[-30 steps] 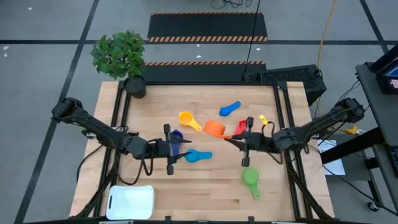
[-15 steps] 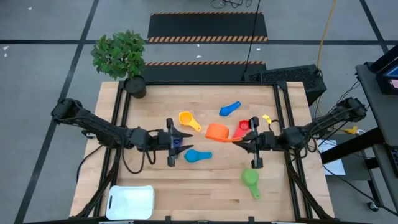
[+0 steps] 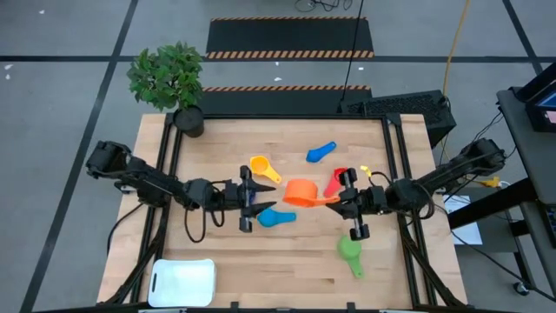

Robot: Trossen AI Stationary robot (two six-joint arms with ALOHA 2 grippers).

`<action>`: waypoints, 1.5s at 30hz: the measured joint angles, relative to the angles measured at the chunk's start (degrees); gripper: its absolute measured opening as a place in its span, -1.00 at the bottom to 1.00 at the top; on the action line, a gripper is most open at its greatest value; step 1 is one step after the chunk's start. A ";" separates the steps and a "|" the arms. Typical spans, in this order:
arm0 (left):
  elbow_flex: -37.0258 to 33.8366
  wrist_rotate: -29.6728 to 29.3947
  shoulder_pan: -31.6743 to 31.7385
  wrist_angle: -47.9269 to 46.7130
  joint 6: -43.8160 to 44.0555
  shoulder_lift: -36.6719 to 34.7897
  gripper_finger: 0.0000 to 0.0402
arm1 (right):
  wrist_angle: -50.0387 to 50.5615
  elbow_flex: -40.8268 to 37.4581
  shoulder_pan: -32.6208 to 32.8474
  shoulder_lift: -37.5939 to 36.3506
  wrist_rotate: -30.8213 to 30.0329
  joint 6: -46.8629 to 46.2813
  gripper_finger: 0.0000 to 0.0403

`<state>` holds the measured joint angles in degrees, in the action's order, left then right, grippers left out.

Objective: Nest measuring cups in basket
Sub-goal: Put the orange measuring cup into the white bin

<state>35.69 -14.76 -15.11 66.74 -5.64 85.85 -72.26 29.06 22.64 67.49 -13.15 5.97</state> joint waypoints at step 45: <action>0.05 10.29 1.74 3.23 6.00 0.41 -0.94 | -11.73 0.98 -2.43 11.40 -0.15 -1.41 -1.00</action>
<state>35.75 -4.47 -13.37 69.97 0.36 86.26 -83.99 30.04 20.21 78.89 -13.30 4.56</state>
